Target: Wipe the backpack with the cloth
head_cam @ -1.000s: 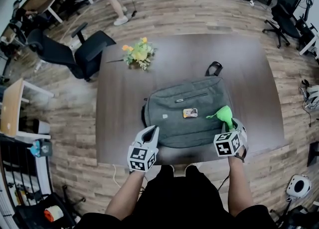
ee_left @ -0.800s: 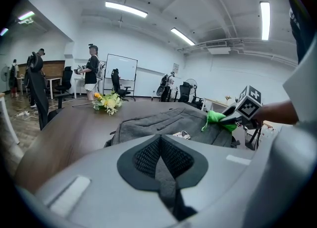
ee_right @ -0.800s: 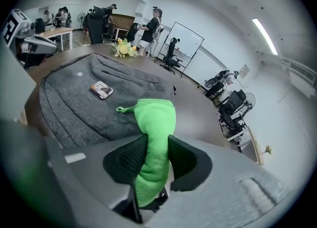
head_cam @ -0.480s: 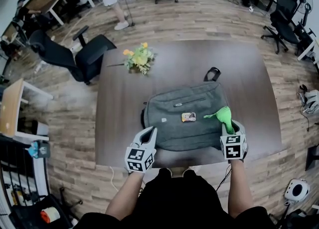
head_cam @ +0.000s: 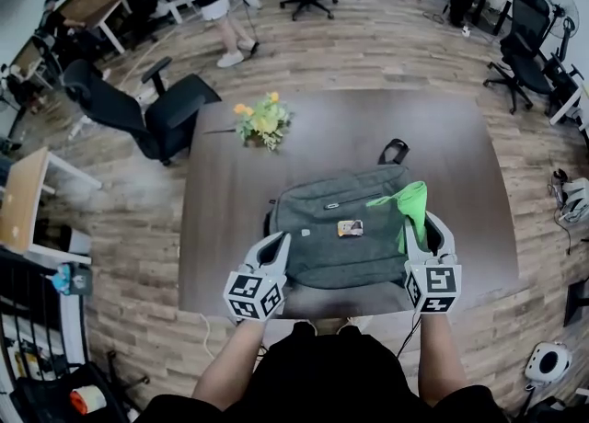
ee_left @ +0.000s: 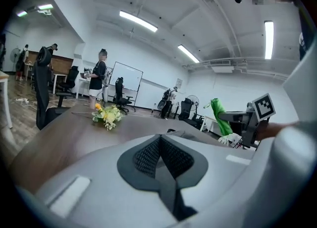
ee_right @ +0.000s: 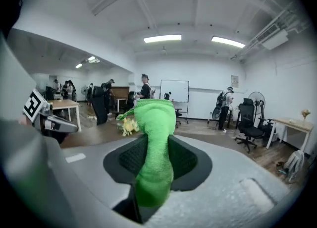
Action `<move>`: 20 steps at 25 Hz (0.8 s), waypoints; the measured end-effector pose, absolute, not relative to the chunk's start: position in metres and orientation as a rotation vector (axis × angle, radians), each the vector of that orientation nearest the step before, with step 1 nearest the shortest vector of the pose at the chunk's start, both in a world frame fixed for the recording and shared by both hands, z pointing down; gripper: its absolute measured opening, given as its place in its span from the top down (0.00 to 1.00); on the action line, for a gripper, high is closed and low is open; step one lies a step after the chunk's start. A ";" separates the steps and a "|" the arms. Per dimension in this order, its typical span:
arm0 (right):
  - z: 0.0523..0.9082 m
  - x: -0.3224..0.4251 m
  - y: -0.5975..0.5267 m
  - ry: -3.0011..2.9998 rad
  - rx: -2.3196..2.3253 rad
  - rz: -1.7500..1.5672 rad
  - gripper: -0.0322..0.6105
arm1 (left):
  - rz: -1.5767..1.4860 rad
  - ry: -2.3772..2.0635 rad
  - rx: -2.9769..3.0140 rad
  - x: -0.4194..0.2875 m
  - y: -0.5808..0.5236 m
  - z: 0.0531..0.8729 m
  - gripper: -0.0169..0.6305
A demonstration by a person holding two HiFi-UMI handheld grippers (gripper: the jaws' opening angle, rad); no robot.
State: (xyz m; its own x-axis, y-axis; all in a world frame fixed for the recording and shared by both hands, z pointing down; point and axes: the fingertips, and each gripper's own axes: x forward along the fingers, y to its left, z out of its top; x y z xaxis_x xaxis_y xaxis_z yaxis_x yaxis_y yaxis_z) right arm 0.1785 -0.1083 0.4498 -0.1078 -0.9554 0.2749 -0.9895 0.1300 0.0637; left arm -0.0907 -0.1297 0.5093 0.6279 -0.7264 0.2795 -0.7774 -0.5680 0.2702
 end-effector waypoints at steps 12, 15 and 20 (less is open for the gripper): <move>0.350 0.123 -0.096 -2.544 1.970 -0.115 0.75 | 0.075 -1.245 2.552 -0.089 -0.137 0.465 0.95; 0.354 0.120 -0.094 -2.544 1.970 -0.105 0.75 | 0.095 -1.258 2.592 -0.086 -0.137 0.459 0.95; 0.360 0.120 -0.094 -2.538 1.956 -0.106 0.76 | 0.094 -1.299 2.646 -0.088 -0.137 0.442 0.95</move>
